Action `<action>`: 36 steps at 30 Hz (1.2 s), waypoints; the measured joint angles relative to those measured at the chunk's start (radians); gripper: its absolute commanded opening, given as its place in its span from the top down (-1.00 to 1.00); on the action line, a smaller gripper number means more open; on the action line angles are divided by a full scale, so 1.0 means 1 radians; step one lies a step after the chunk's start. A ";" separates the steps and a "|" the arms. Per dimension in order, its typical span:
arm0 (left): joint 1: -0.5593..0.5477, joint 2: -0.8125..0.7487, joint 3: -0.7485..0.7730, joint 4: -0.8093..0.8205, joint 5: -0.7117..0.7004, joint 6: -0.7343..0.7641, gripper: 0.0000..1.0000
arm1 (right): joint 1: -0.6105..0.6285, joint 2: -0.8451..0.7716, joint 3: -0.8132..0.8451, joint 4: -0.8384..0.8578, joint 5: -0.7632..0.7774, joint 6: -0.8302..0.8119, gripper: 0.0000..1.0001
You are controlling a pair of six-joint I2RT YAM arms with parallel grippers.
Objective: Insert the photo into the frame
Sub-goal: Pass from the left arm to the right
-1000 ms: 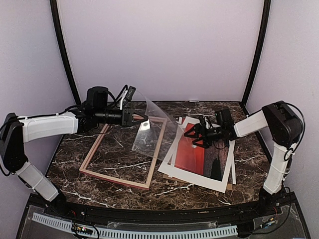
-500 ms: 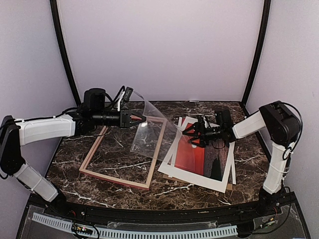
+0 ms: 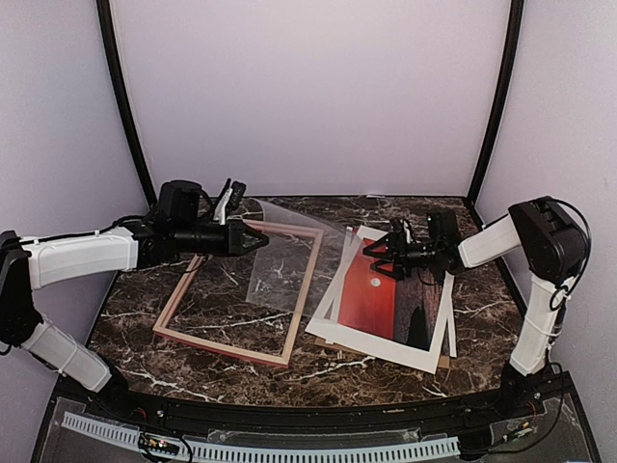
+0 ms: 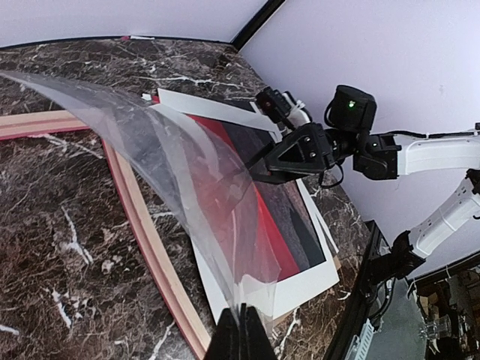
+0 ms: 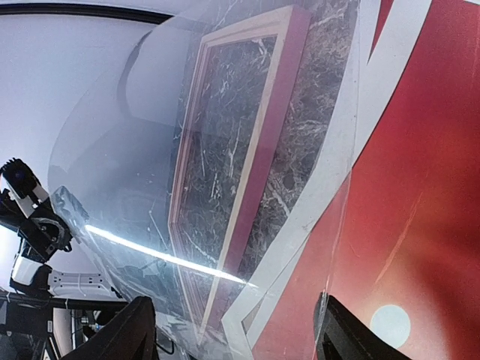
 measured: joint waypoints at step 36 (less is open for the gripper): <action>0.004 0.055 -0.085 -0.066 -0.074 -0.154 1.00 | -0.041 -0.111 0.023 -0.120 -0.046 -0.189 -0.05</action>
